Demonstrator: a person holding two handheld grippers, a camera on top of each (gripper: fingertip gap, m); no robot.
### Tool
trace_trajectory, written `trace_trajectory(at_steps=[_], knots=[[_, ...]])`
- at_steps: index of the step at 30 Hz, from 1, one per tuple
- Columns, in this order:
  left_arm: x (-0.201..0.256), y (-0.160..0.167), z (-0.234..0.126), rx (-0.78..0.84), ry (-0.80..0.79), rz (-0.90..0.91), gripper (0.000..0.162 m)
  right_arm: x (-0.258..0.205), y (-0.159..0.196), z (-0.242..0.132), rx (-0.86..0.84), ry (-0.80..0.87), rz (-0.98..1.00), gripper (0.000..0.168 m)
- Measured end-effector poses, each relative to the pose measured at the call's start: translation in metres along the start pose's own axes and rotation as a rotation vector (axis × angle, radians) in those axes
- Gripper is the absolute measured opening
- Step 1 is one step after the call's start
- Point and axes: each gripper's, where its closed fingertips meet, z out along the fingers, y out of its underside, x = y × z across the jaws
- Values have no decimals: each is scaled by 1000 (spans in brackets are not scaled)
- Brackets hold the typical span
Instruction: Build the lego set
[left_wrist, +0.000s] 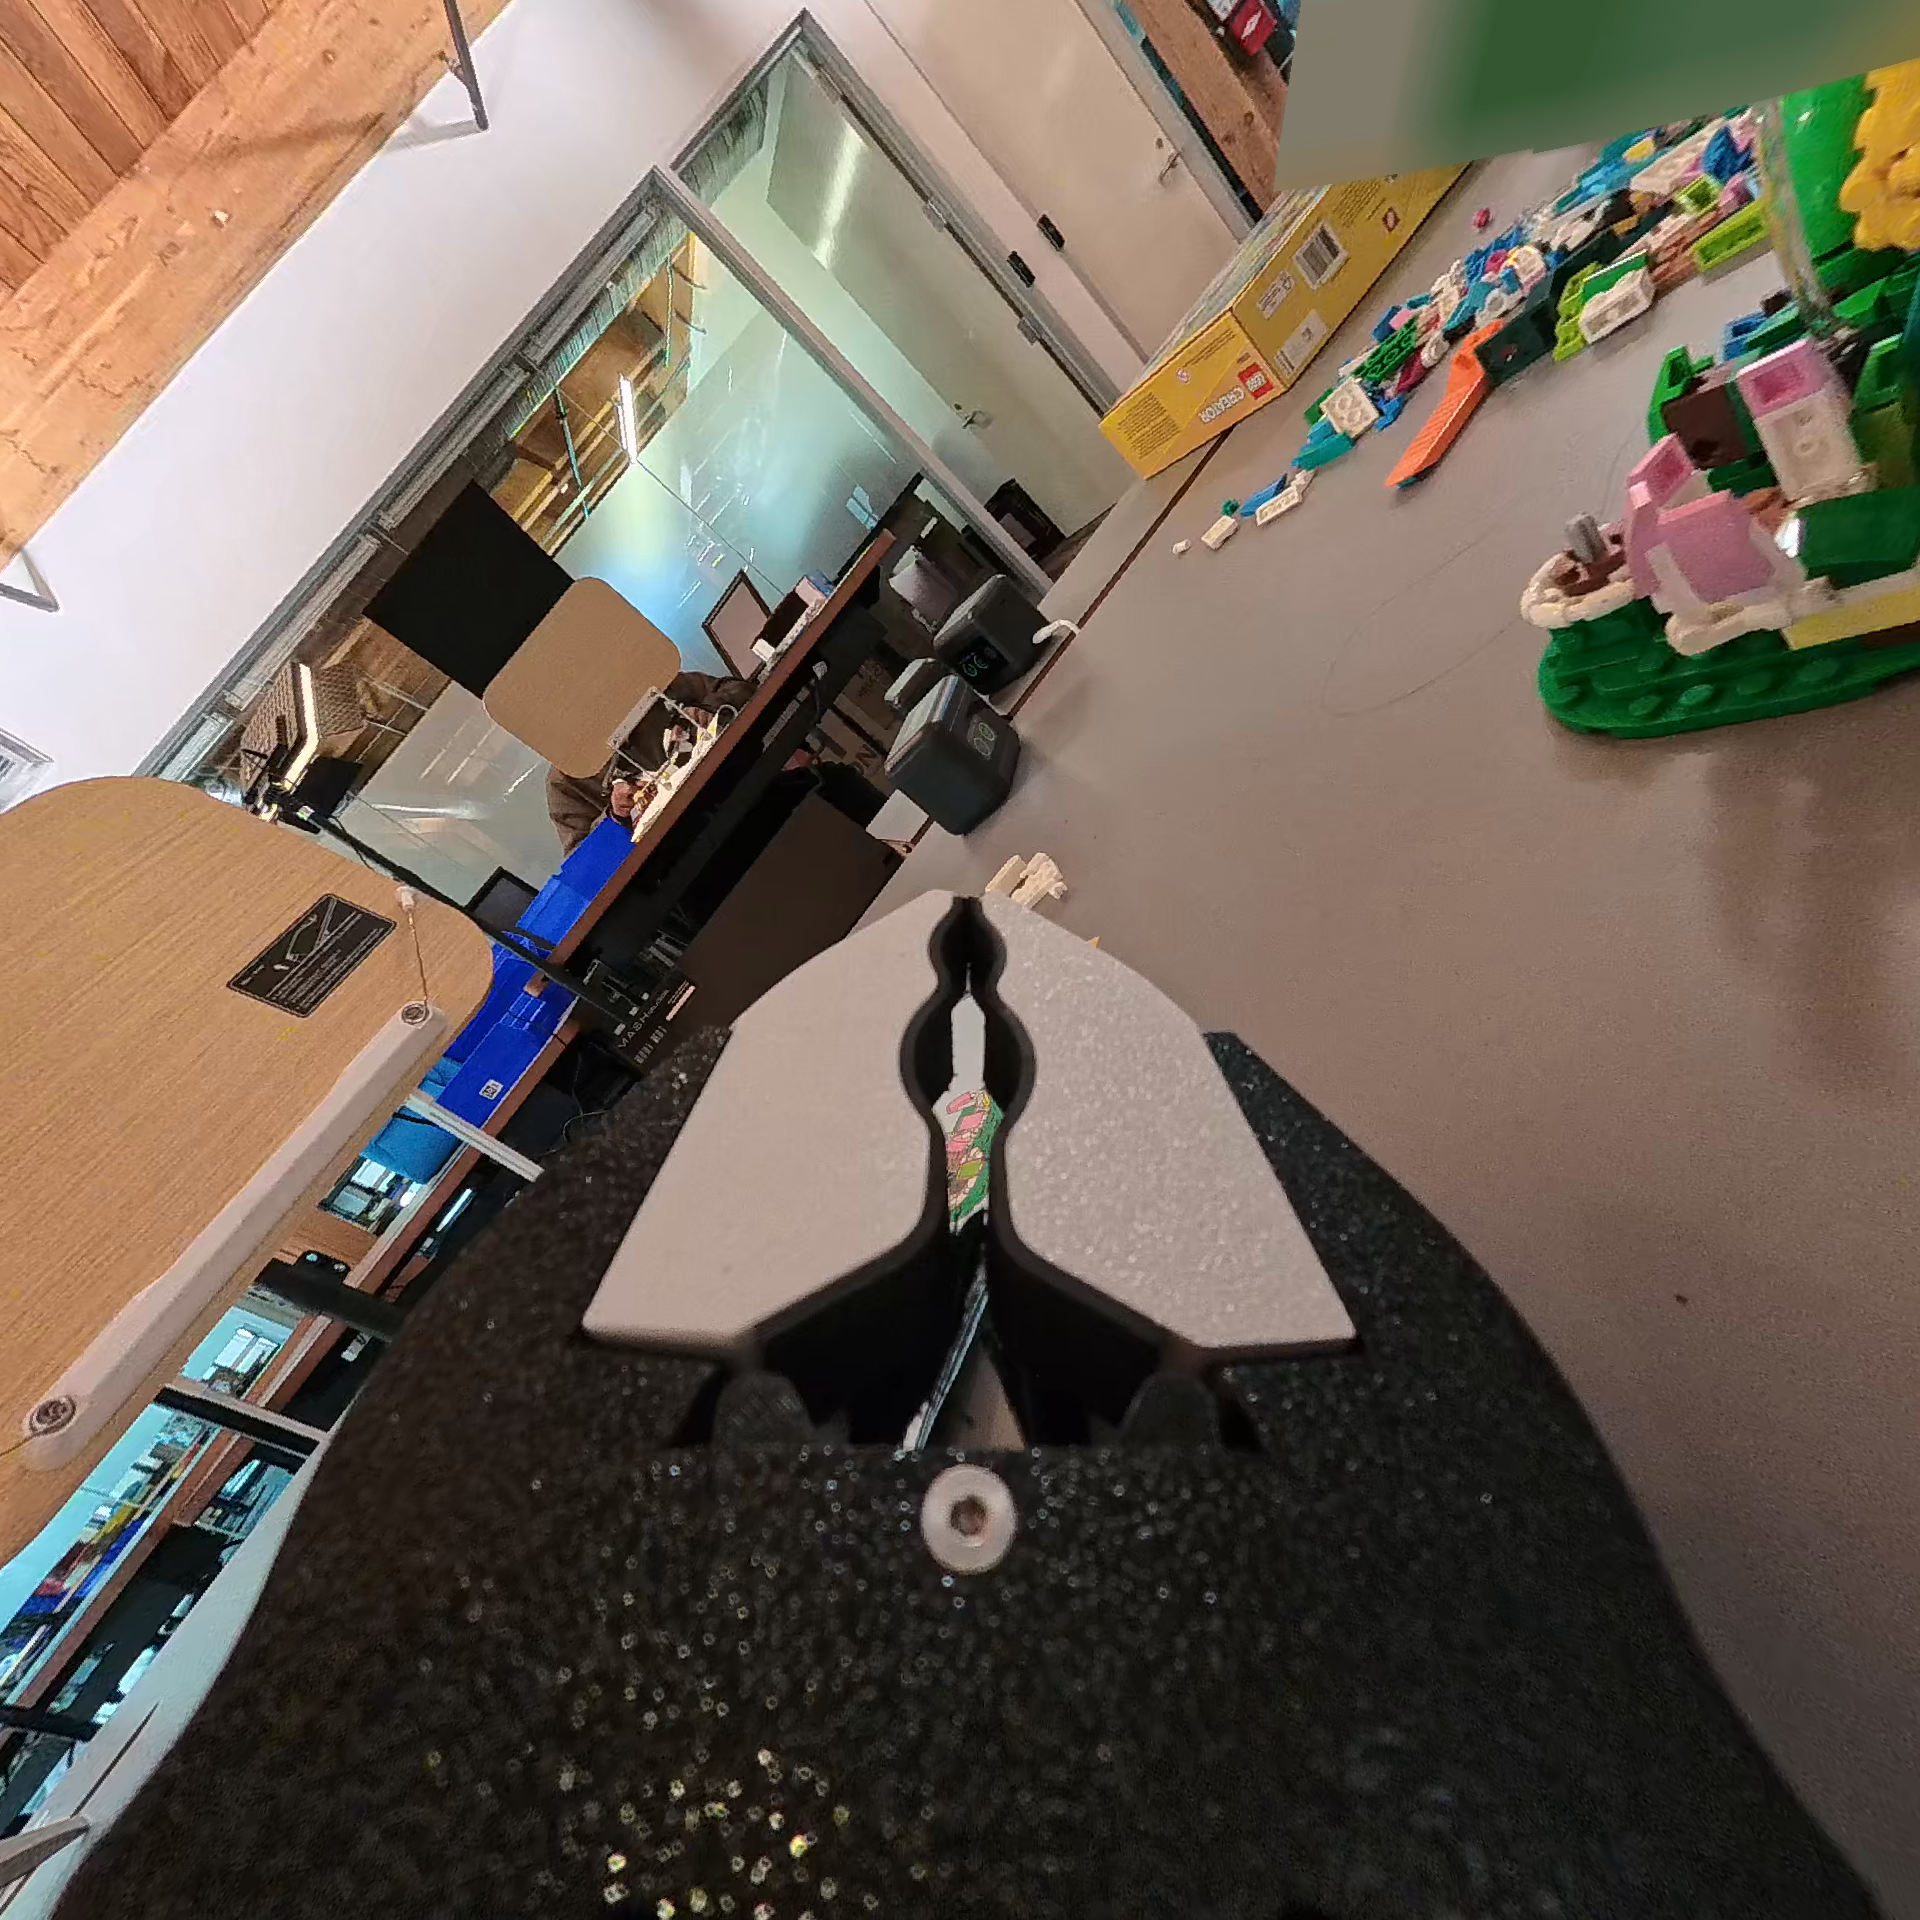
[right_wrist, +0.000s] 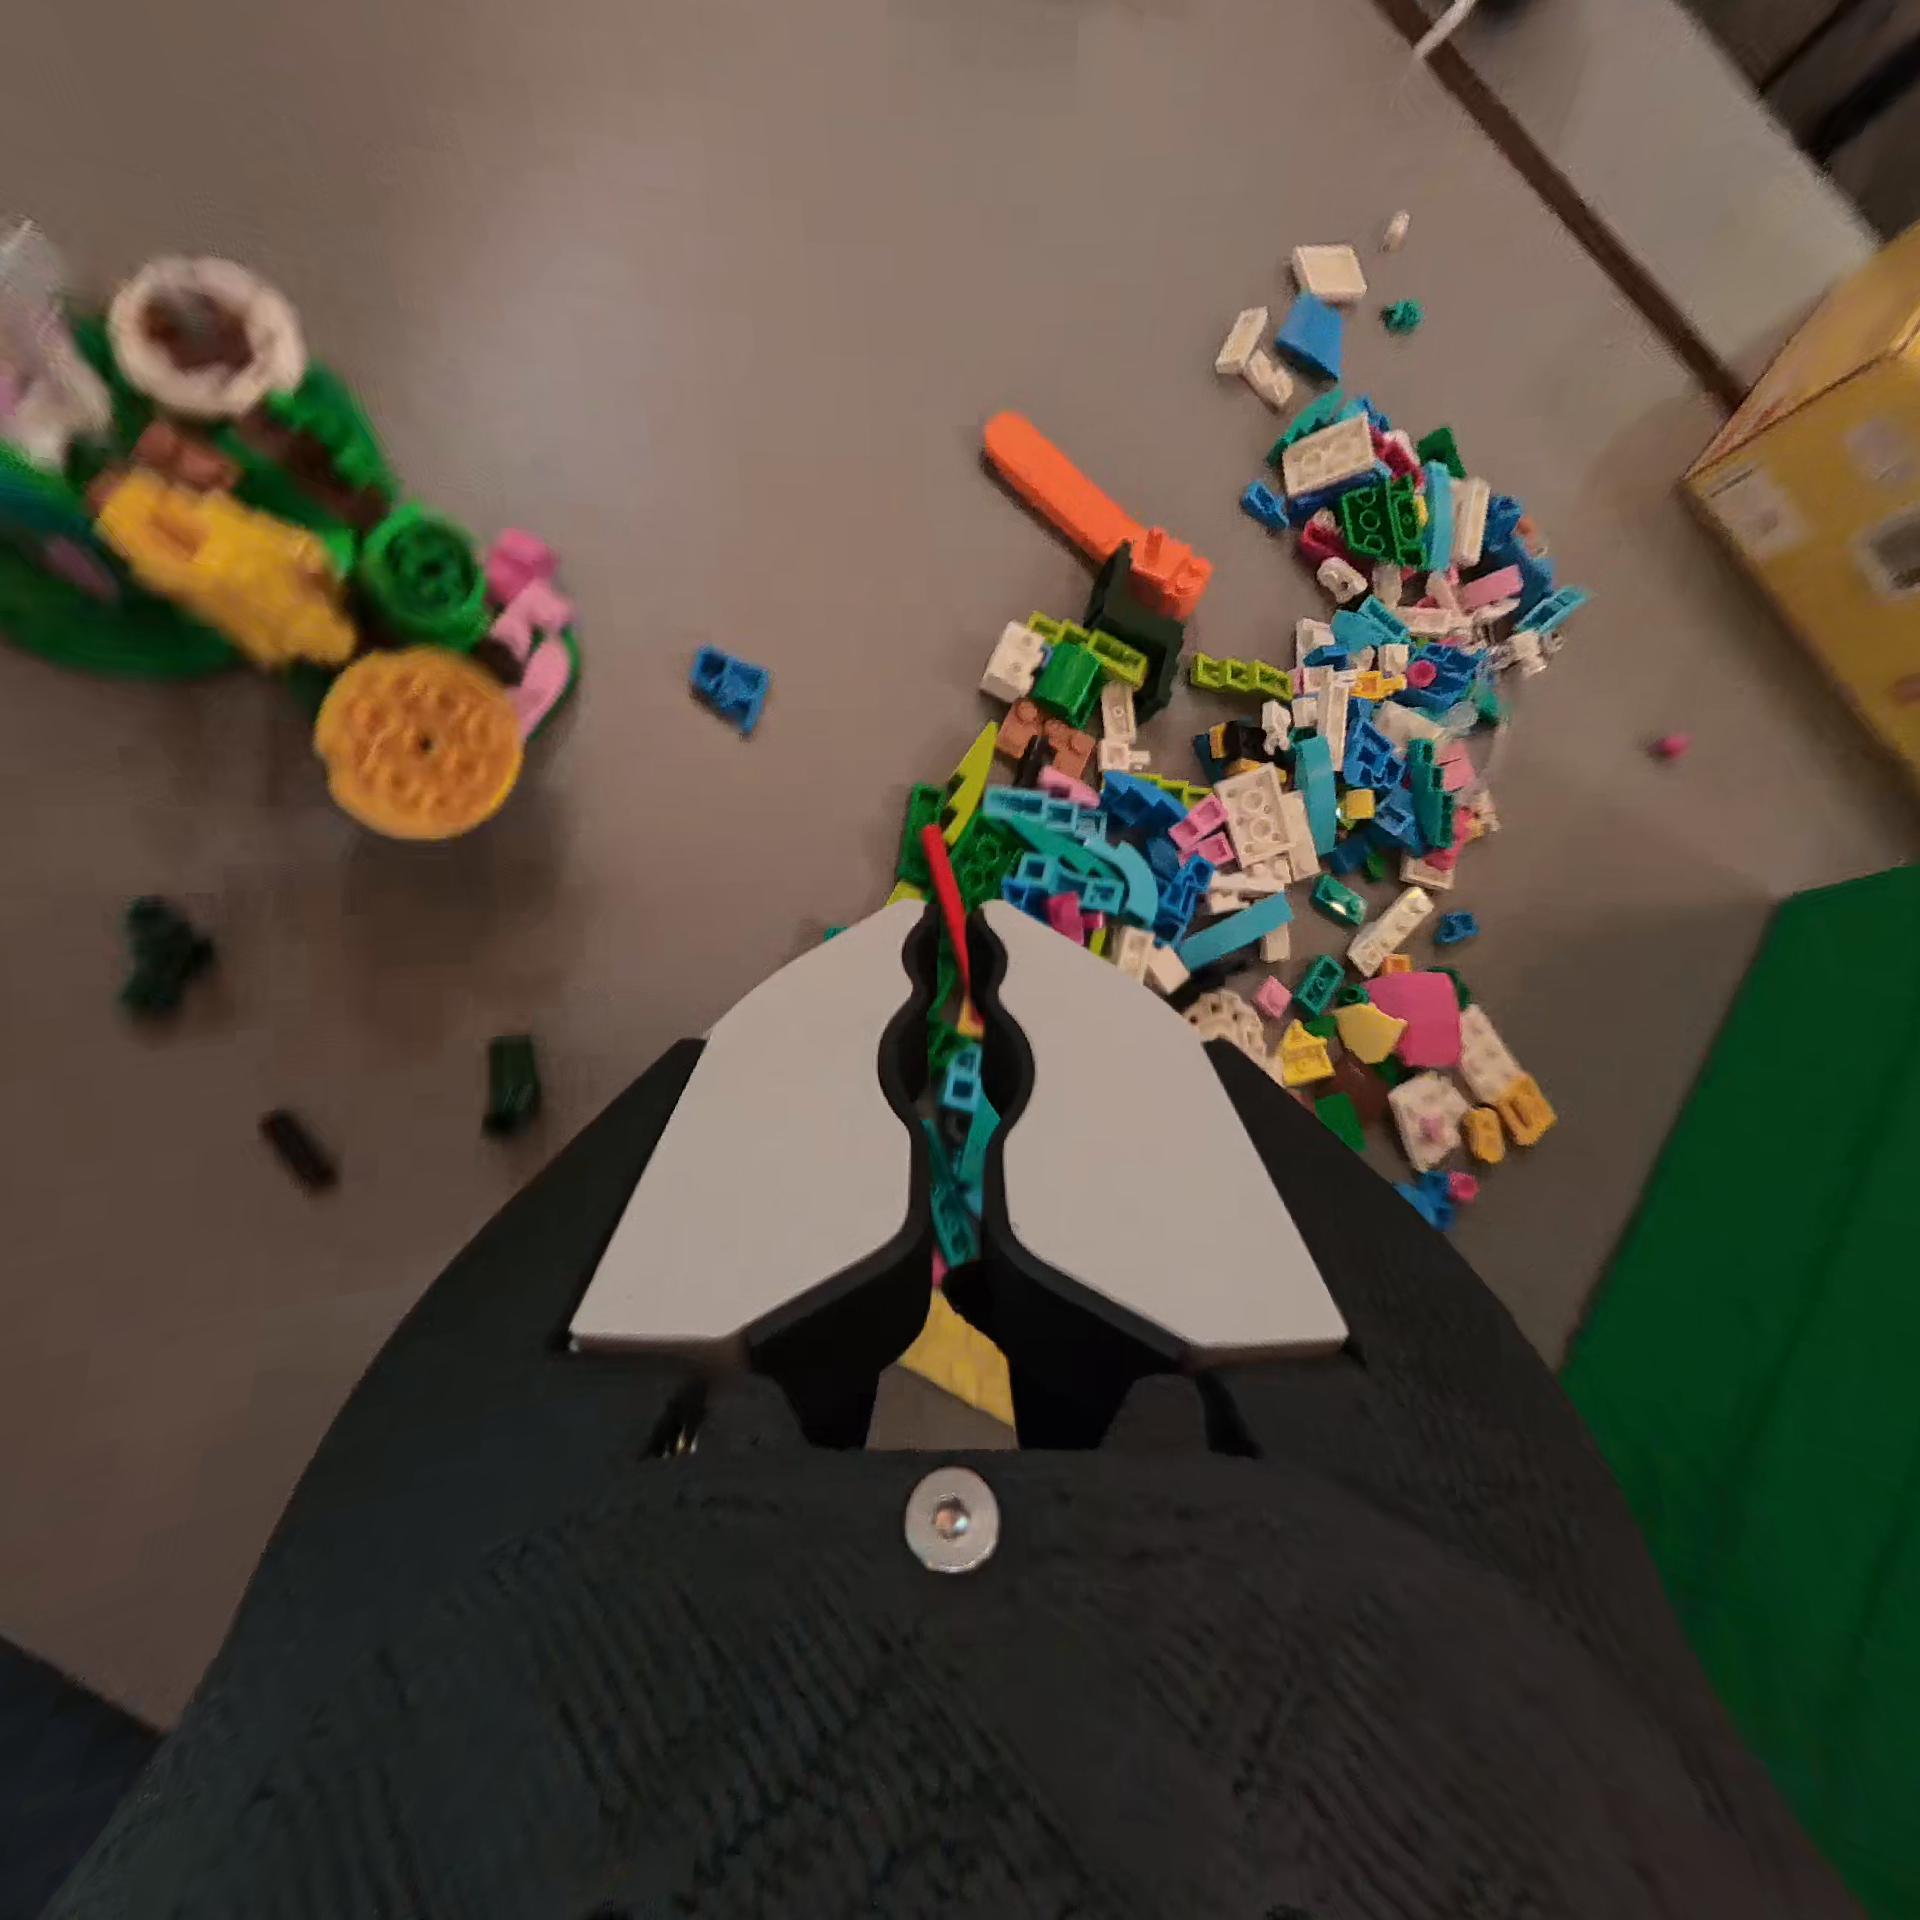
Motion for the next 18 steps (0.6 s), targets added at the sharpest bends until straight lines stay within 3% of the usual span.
trace_trajectory(at_steps=[3, 10, 18], knots=[[-1, 1, 0, -2, -3, -1, 0, 17, -7, 22, -59, -31, 100, 4], [-1, -1, -1, 7, -5, -3, 0, 28, -16, 50, -101, -35, 84, 4], [1, -3, -2, 10, -2, 3, 0, 34, 14, 56, -203, 18, 11, 3]])
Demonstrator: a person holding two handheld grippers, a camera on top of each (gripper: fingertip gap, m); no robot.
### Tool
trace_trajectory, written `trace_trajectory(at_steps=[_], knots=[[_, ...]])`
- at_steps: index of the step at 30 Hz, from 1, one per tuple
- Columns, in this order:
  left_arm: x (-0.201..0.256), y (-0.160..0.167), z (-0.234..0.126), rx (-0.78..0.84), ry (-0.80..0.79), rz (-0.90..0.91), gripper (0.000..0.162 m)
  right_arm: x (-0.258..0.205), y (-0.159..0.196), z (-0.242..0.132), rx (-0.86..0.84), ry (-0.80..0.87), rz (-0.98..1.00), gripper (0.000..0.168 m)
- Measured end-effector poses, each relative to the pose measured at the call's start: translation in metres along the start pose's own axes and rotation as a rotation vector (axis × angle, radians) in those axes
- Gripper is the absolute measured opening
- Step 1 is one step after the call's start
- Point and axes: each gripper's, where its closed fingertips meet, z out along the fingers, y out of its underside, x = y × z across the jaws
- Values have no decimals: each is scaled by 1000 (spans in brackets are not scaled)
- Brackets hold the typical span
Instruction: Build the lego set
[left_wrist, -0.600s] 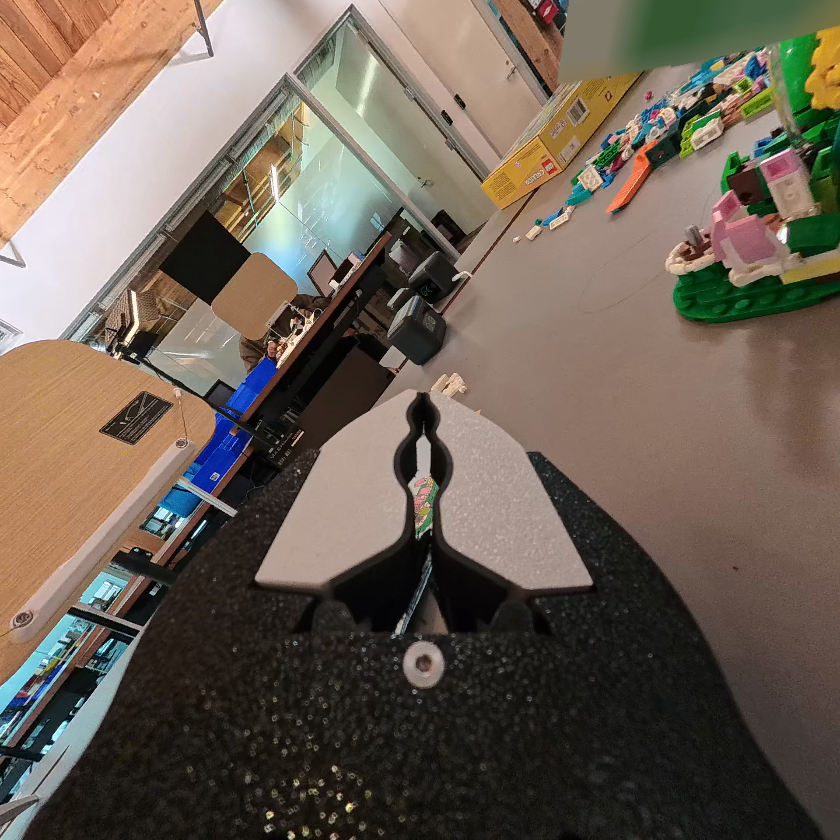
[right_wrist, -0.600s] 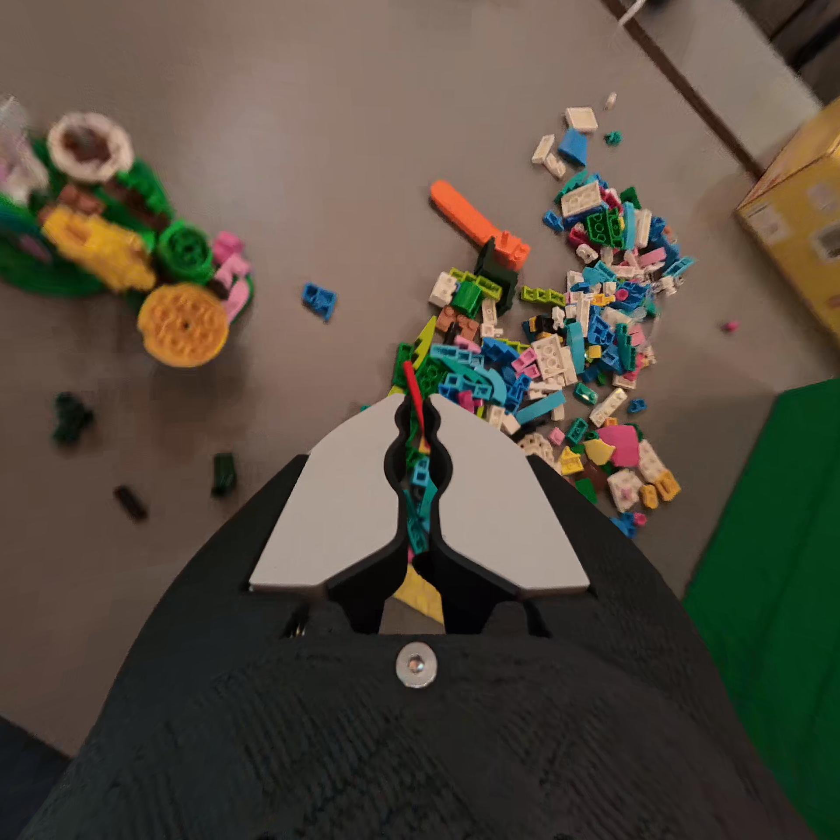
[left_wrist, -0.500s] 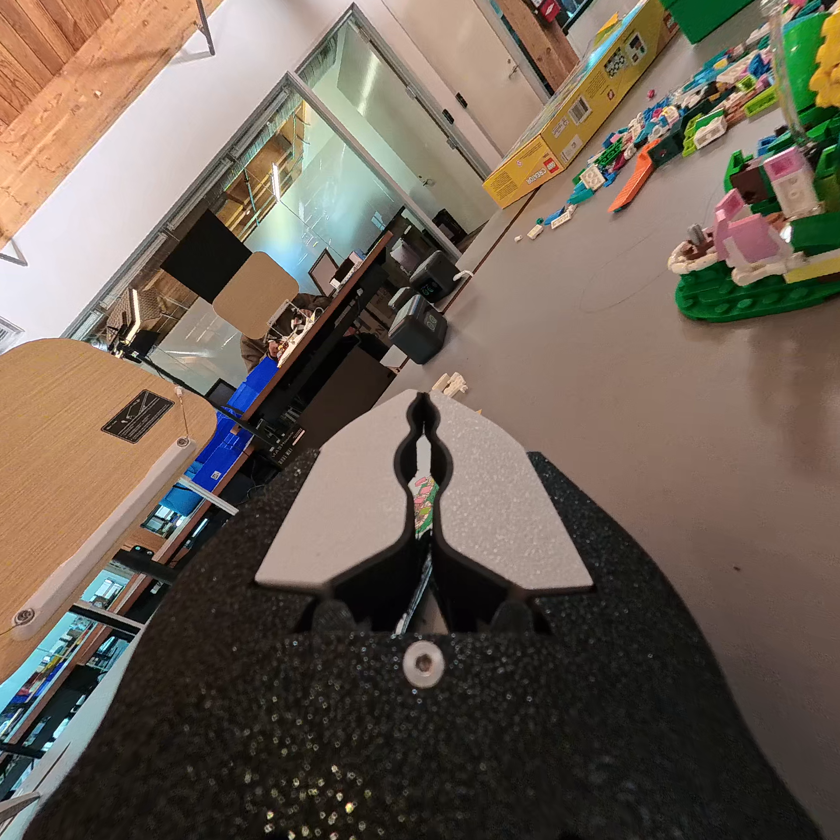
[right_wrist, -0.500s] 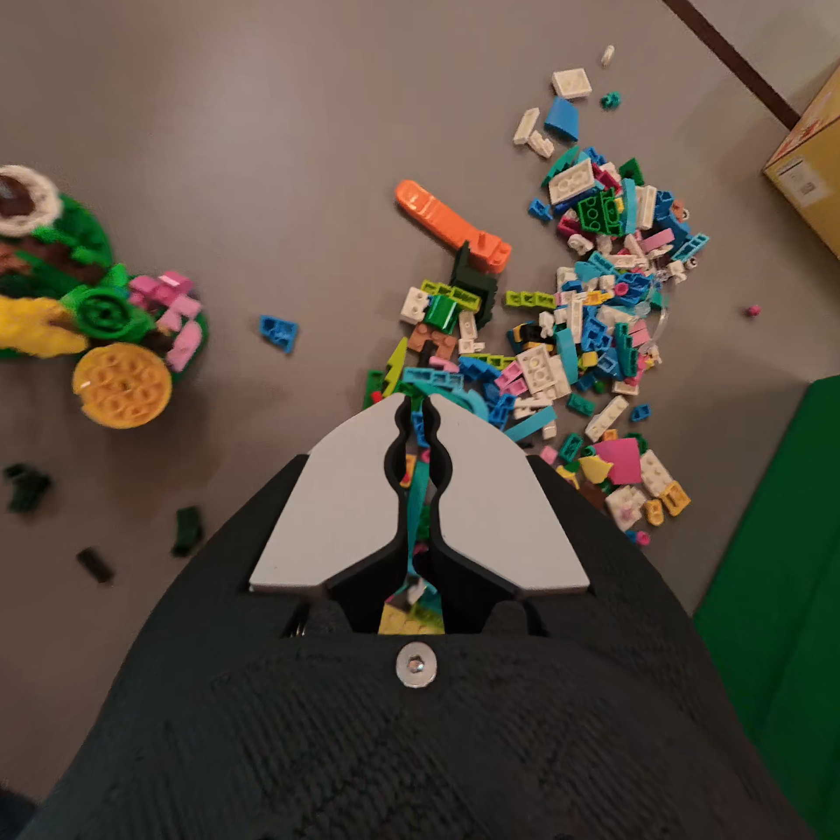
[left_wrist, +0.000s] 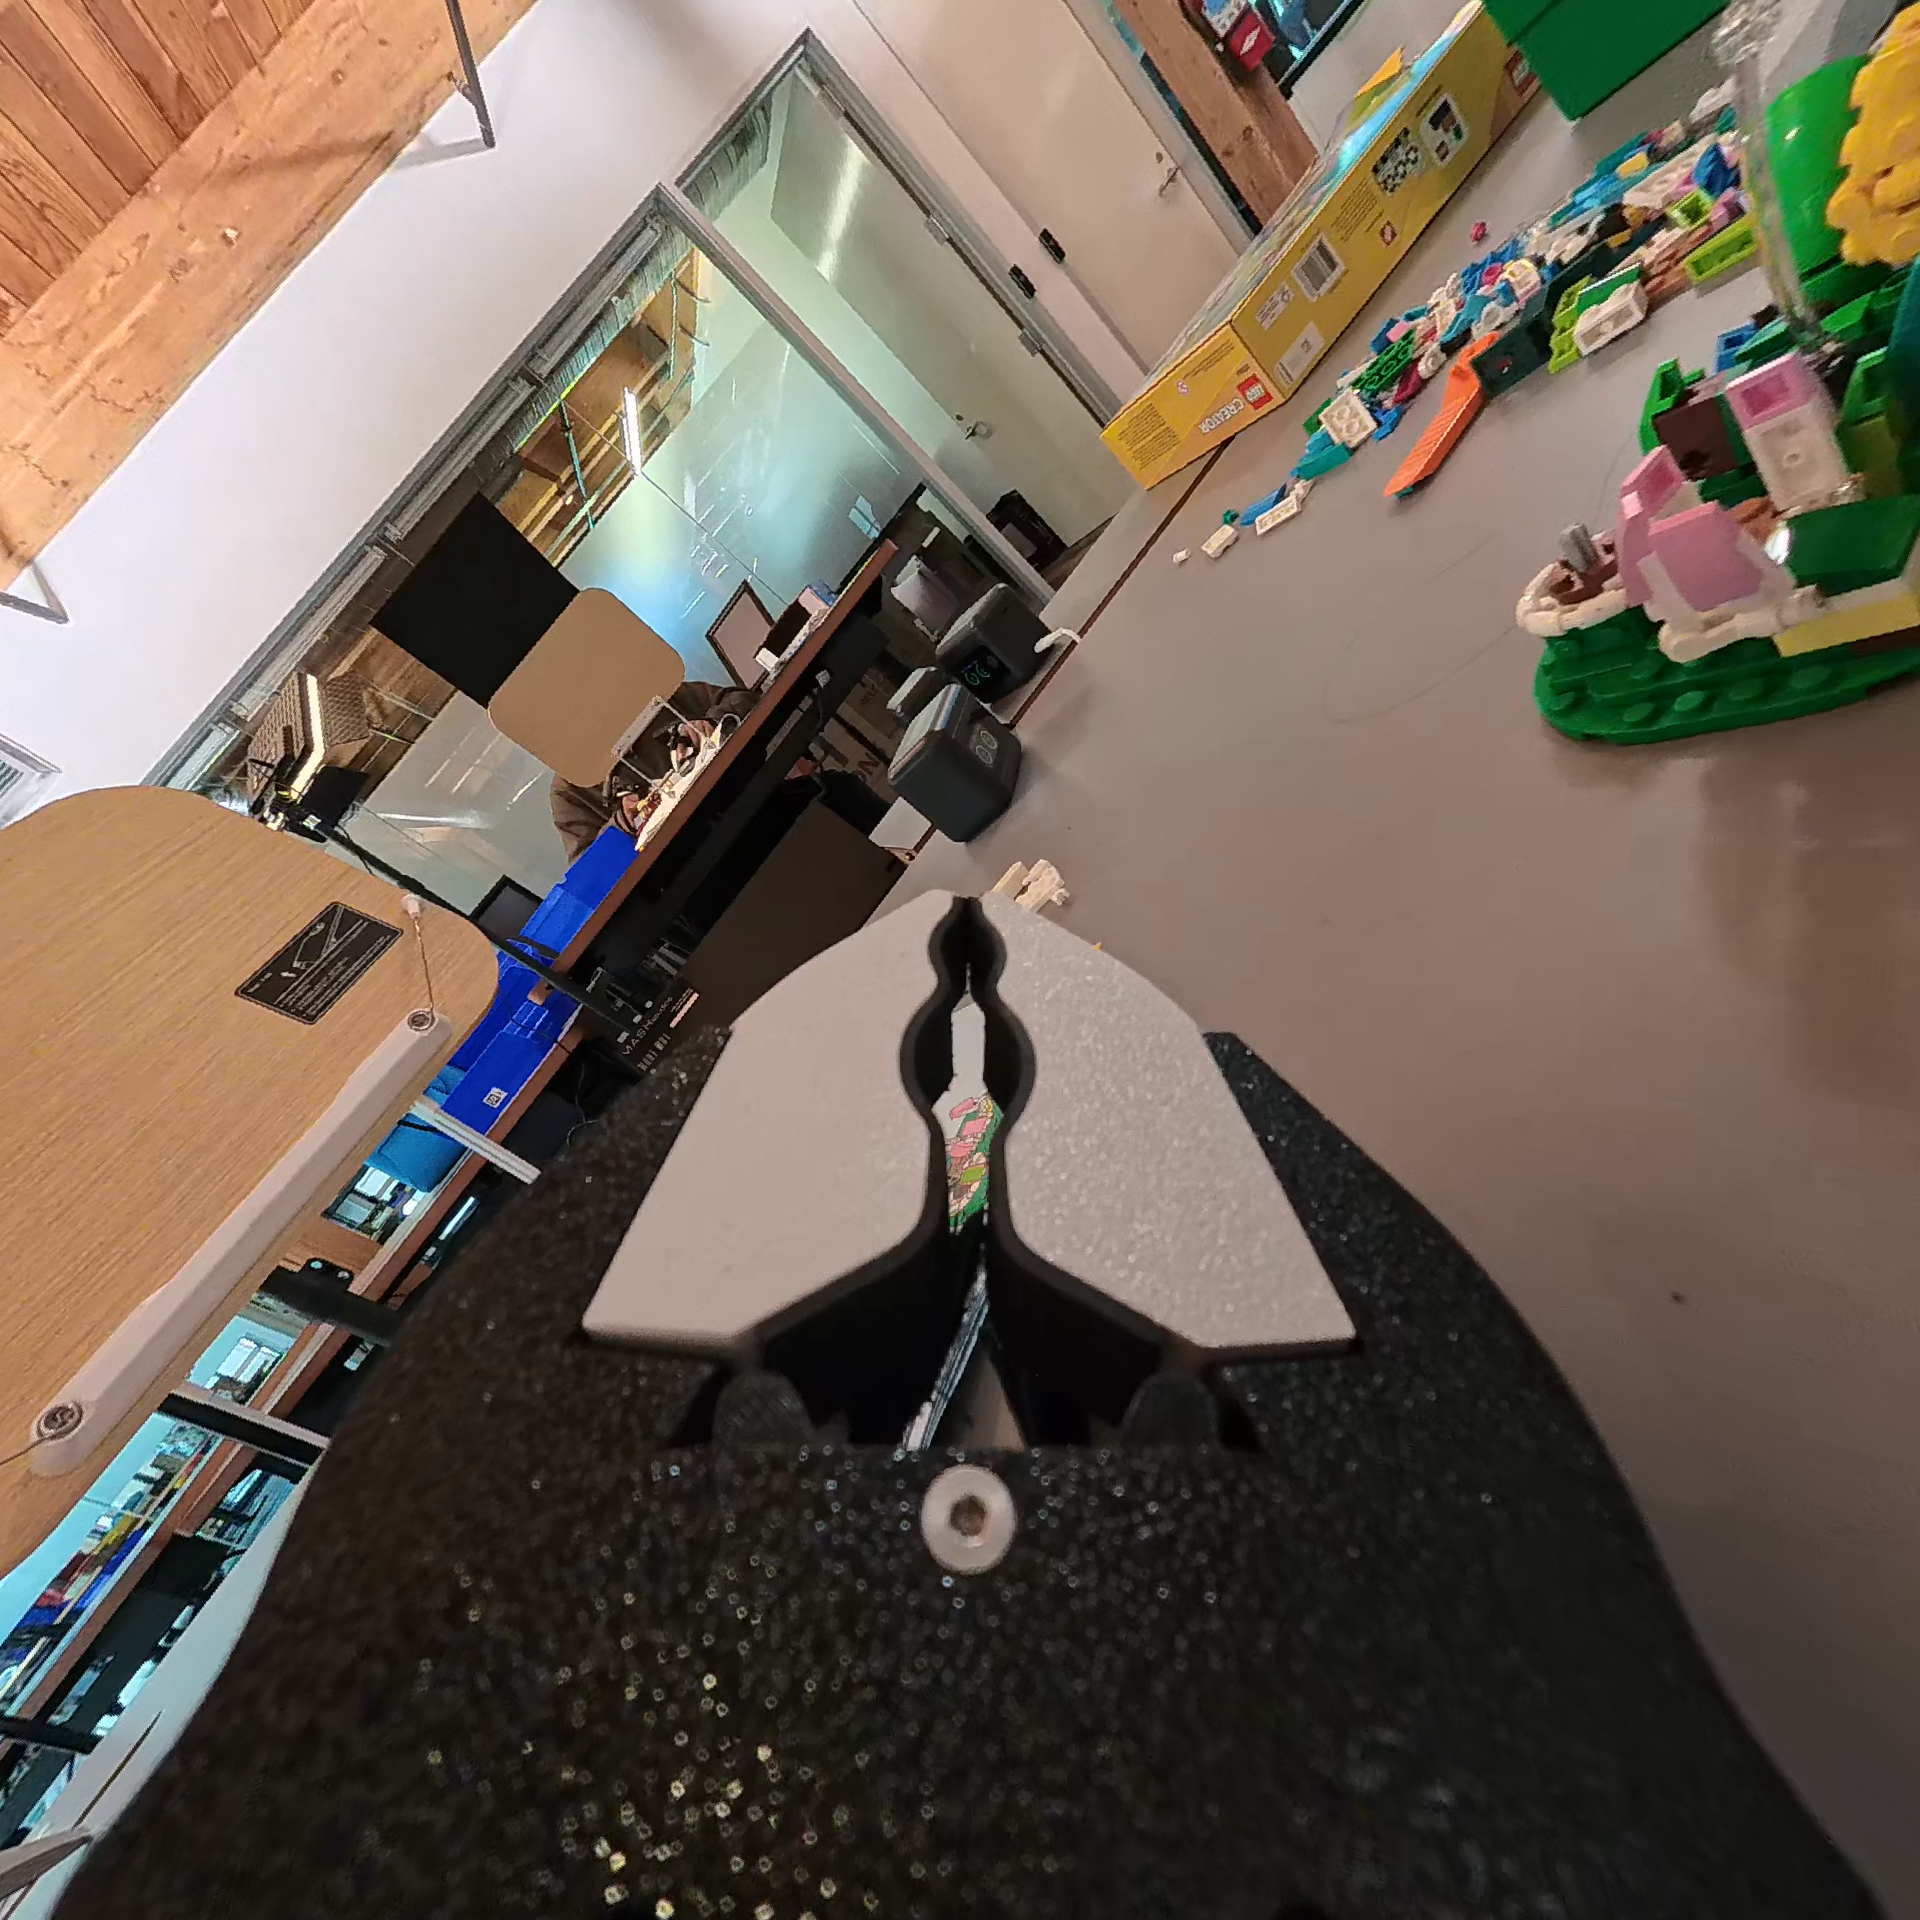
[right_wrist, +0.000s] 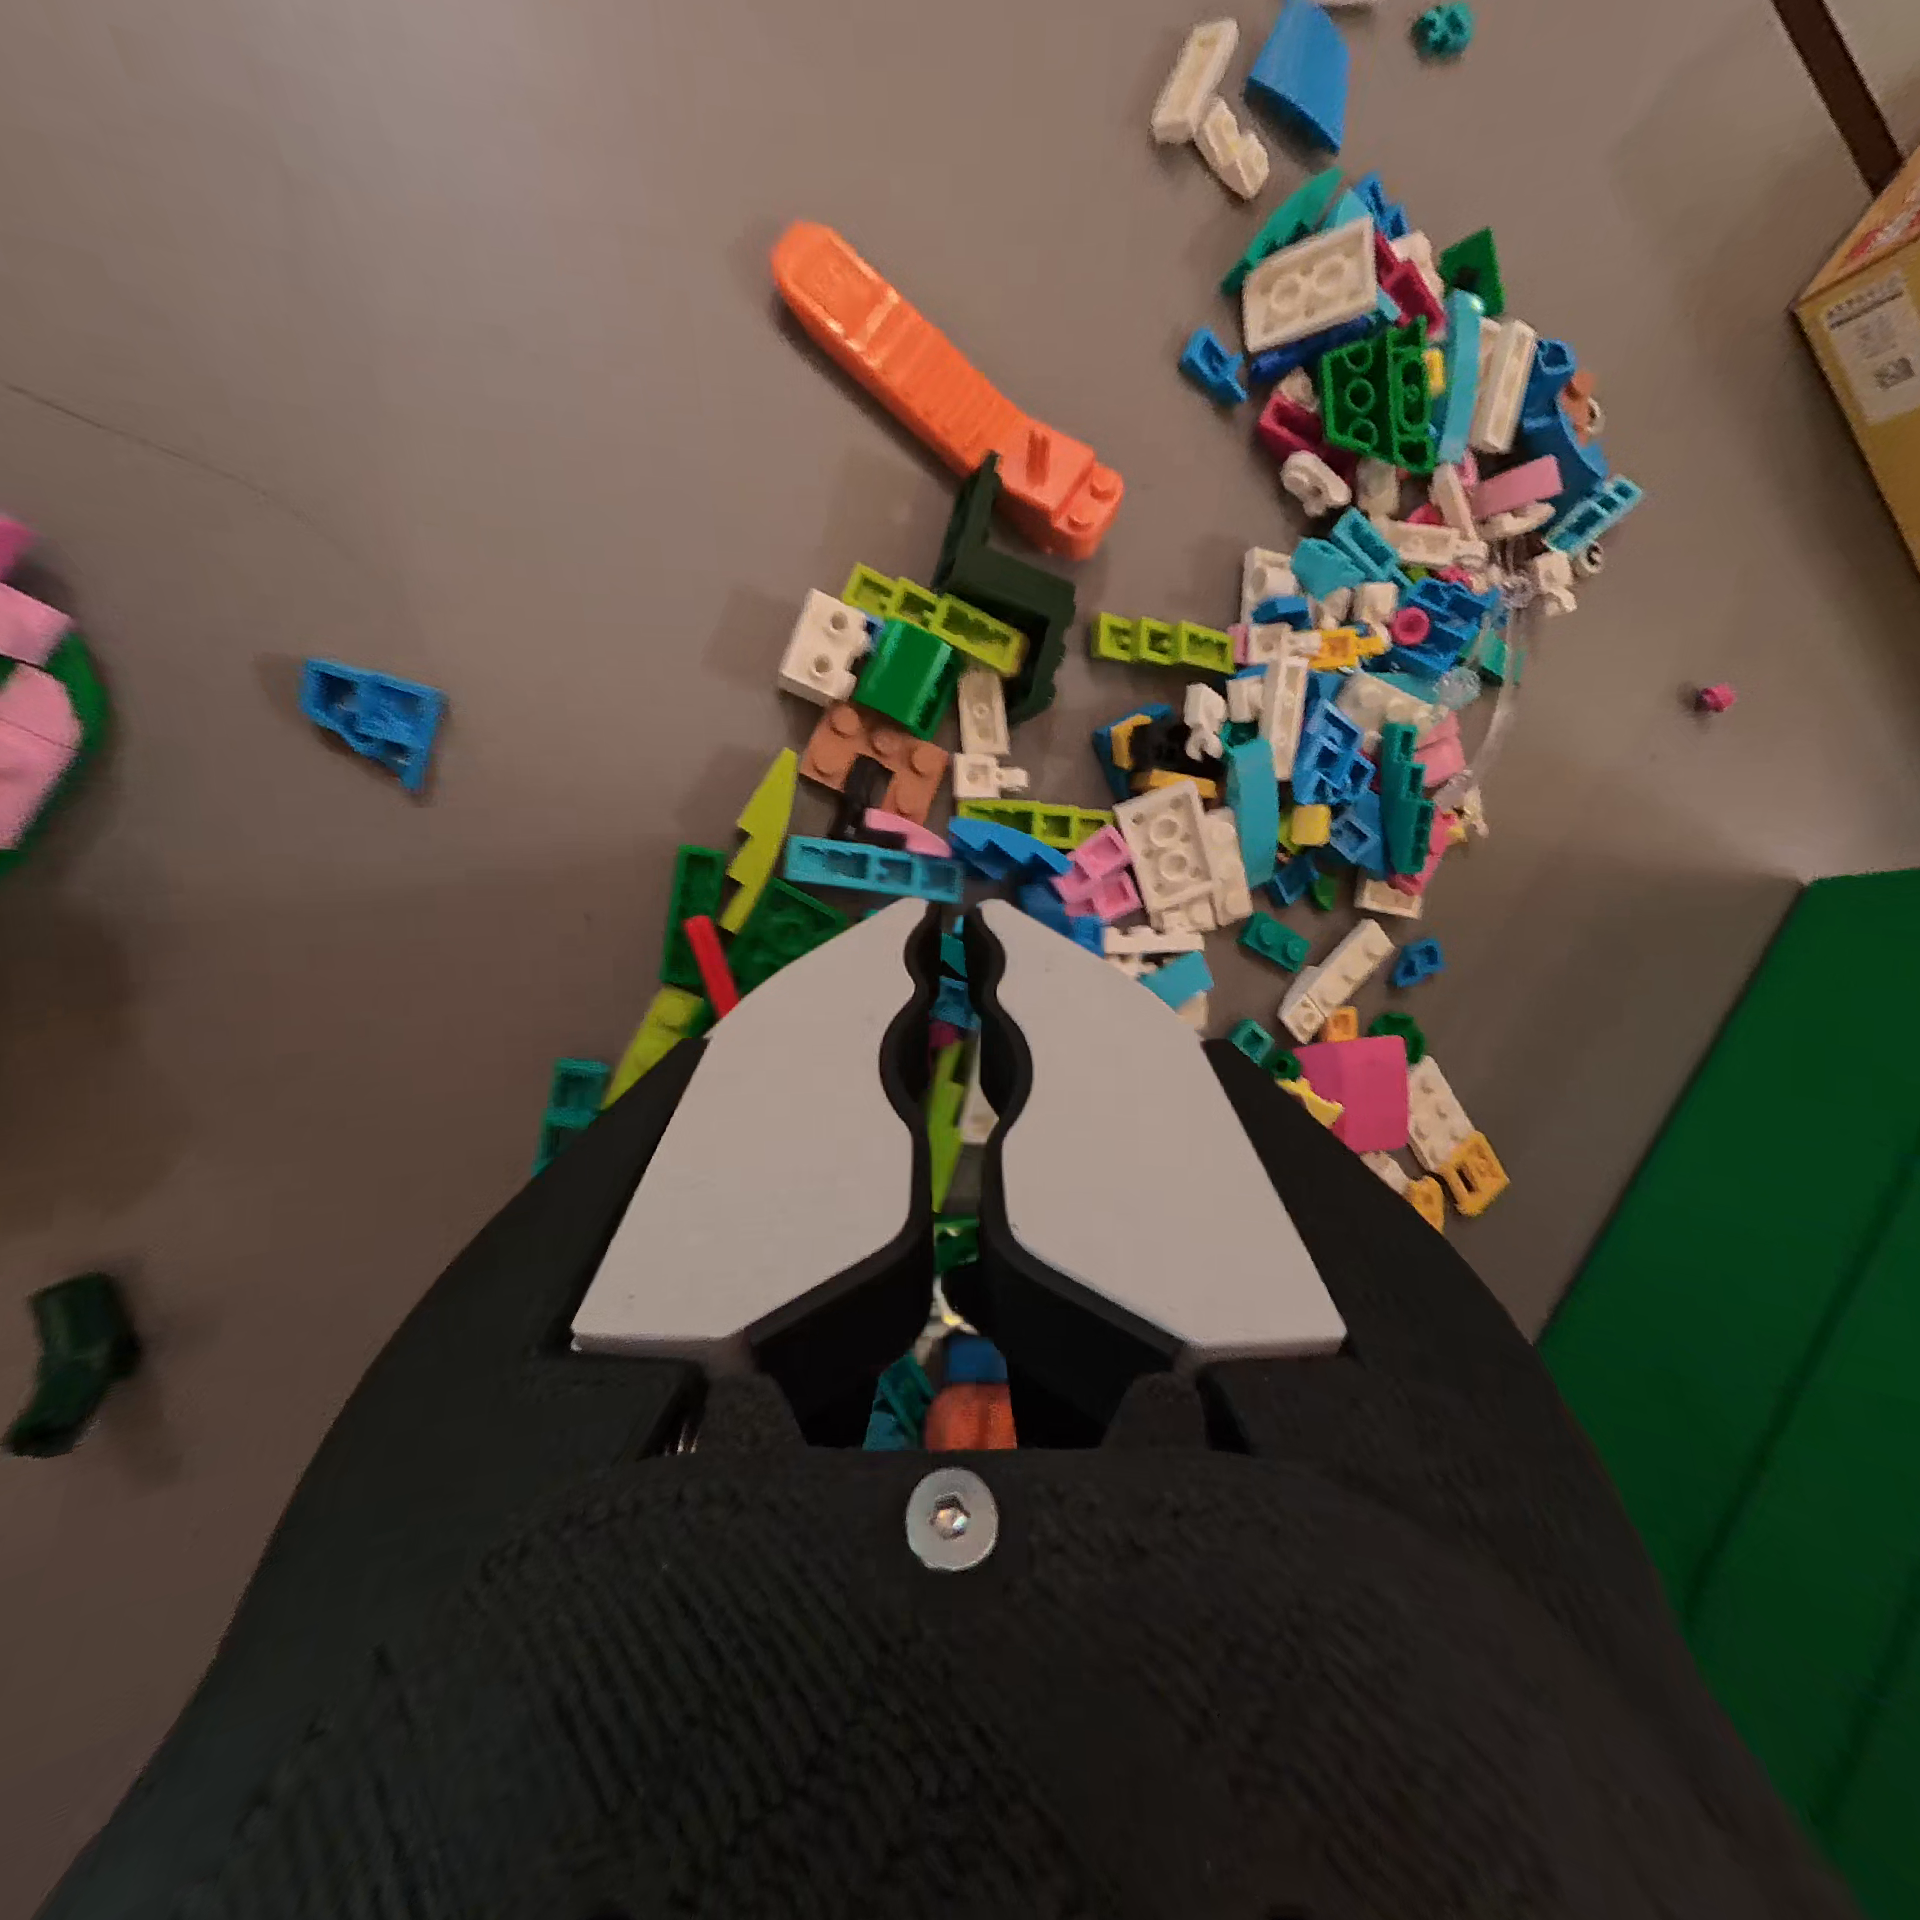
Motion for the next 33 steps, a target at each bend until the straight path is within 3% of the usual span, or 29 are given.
trace_trajectory(at_steps=[6, 10, 15, 19, 27, 33], knots=[[1, 0, -2, -2, 0, 0, 0, 40, 24, -3, -63, 131, 59, 4], [2, -1, -4, -4, 1, 1, 0, 35, 10, -12, 71, 57, 97, 12], [2, -2, -6, 1, 1, 5, 0, 51, 0, -14, 117, 107, 103, 21], [1, -2, -7, -2, -1, 2, 0, 51, -39, -9, 238, -56, 145, 34], [2, 1, -9, -20, -2, -1, 0, 88, -71, 45, 157, -74, 92, 31], [1, 4, -10, -33, -6, -15, 0, 97, -68, 79, 99, -118, 89, 28]])
